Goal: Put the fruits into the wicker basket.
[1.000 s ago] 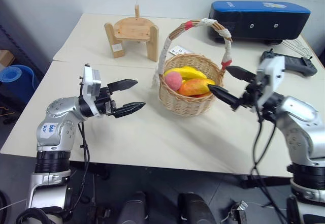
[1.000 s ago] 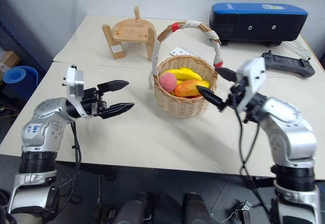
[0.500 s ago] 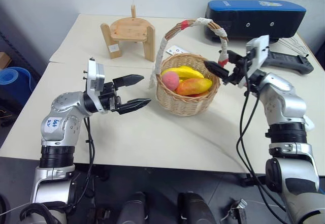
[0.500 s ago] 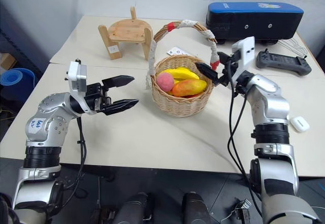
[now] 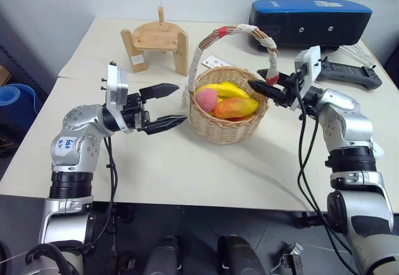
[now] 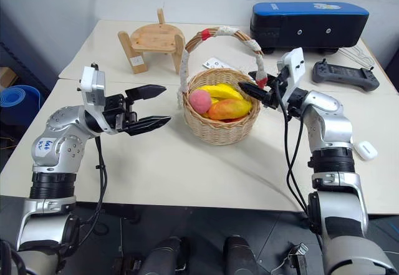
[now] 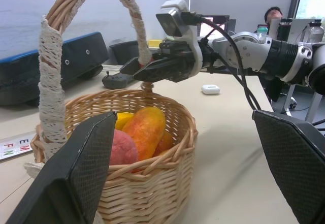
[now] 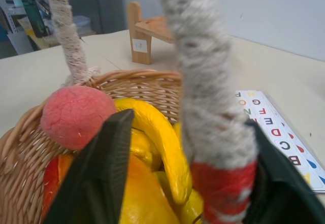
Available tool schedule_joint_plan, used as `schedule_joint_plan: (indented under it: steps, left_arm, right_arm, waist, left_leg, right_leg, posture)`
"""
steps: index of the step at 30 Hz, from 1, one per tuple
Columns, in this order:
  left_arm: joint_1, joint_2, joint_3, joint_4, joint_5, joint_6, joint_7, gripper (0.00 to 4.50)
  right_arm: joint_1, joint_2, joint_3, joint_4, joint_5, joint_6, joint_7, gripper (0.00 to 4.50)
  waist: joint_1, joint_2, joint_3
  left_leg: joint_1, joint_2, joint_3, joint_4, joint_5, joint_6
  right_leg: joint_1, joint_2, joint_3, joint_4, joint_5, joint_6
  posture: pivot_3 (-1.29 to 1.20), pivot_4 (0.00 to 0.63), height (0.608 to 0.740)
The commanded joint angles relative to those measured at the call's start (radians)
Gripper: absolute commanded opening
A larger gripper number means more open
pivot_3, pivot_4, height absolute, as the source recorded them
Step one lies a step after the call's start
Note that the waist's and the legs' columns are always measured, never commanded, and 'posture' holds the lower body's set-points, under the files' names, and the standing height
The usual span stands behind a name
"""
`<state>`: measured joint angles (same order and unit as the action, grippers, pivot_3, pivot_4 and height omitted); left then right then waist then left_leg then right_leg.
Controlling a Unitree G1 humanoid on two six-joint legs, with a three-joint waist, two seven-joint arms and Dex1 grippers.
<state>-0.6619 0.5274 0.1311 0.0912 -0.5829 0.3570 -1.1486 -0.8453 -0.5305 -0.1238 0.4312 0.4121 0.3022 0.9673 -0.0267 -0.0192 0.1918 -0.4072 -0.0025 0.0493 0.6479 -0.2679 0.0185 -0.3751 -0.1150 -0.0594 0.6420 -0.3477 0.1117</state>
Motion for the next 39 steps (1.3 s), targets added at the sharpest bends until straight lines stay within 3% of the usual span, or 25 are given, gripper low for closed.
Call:
schedule_joint_plan:
  steps: [1, 4, 9, 13, 16, 22, 26, 34, 39]
  left_arm:
    - [-0.002, -0.006, -0.005, -0.014, 0.001, -0.021, 0.001, 4.5]
    - [-0.006, -0.016, 0.0, -0.015, -0.002, -0.024, 0.02, 4.5]
    - [0.003, -0.024, -0.012, -0.066, -0.019, -0.005, 0.033, 4.5]
    - [-0.01, -0.04, -0.032, -0.056, -0.015, -0.006, 0.024, 4.5]
    - [-0.019, -0.048, -0.039, -0.044, -0.012, -0.008, 0.021, 4.5]
    - [-0.01, -0.055, -0.054, -0.038, -0.01, -0.001, 0.01, 4.5]
    - [-0.014, -0.053, -0.067, -0.029, 0.001, -0.005, 0.005, 4.5]
    - [0.052, -0.039, -0.061, -0.086, -0.001, -0.001, 0.037, 4.5]
    - [0.05, -0.025, -0.059, -0.087, 0.002, -0.006, 0.039, 4.5]
  right_arm:
    - [0.039, -0.006, -0.026, -0.109, 0.032, 0.004, 0.001, 1.18]
    - [0.107, -0.019, -0.056, -0.236, 0.061, 0.038, -0.029, 0.22]
    - [0.233, -0.044, -0.133, -0.506, 0.144, 0.144, -0.122, 0.21]
    - [0.394, -0.071, -0.336, -0.745, 0.209, 0.223, -0.295, 0.21]
    - [0.472, -0.108, -0.471, -0.801, 0.189, 0.231, -0.392, 0.21]
    - [0.538, -0.2, -0.599, -0.708, 0.119, 0.187, -0.461, 0.21]
    - [0.549, -0.239, -0.55, -0.509, -0.038, 0.037, -0.506, 0.21]
    - [0.453, -0.183, -0.526, -0.273, -0.001, -0.013, -0.527, 0.21]
    - [0.48, -0.185, -0.53, -0.262, 0.023, -0.01, -0.511, 1.85]
  waist:
    - [0.0, 0.0, 0.0]
    - [0.001, 0.0, 0.0]
    - [0.005, 0.0, 0.0]
    - [0.025, 0.0, 0.0]
    - [0.037, 0.0, 0.0]
    - [0.041, 0.001, 0.0]
    - [0.029, 0.001, 0.0]
    - [0.019, 0.007, 0.002]
    - [0.026, 0.007, 0.002]
  left_leg:
    - [0.0, 0.0, 0.0, 0.0, 0.0, 0.0]
    - [0.0, 0.0, 0.0, 0.0, 0.0, 0.0]
    - [0.0, 0.0, 0.0, 0.0, 0.0, 0.0]
    - [0.0, 0.0, -0.001, 0.0, 0.0, 0.0]
    - [-0.001, 0.0, -0.001, 0.001, 0.0, 0.0]
    - [0.001, -0.001, 0.001, 0.0, 0.0, 0.0]
    - [0.001, -0.001, 0.003, 0.0, 0.0, 0.001]
    - [0.002, 0.0, 0.005, -0.001, 0.001, 0.002]
    - [0.002, 0.0, 0.005, 0.0, 0.001, 0.002]
  right_leg:
    - [0.0, 0.0, 0.0, 0.0, 0.0, 0.0]
    - [0.0, 0.0, 0.0, 0.0, 0.0, 0.0]
    - [0.0, 0.0, 0.0, 0.0, 0.0, 0.0]
    - [0.0, -0.001, 0.0, -0.001, 0.0, 0.0]
    - [0.001, -0.001, 0.001, -0.002, 0.0, 0.0]
    - [0.001, -0.001, 0.002, -0.006, 0.001, 0.001]
    - [0.001, 0.0, 0.003, -0.005, 0.001, 0.001]
    - [0.0, 0.001, 0.005, -0.002, 0.001, 0.001]
    - [0.0, 0.001, 0.006, -0.001, 0.001, 0.001]
  posture:
    - [0.0, 0.15, 0.74]
    - [0.0, 0.15, 0.74]
    - [0.0, 0.15, 0.74]
    - [0.0, 0.15, 0.74]
    - [0.0, 0.15, 0.74]
    - [0.0, 0.15, 0.74]
    - [0.0, 0.15, 0.74]
    - [0.0, 0.15, 0.74]
    - [0.0, 0.15, 0.74]
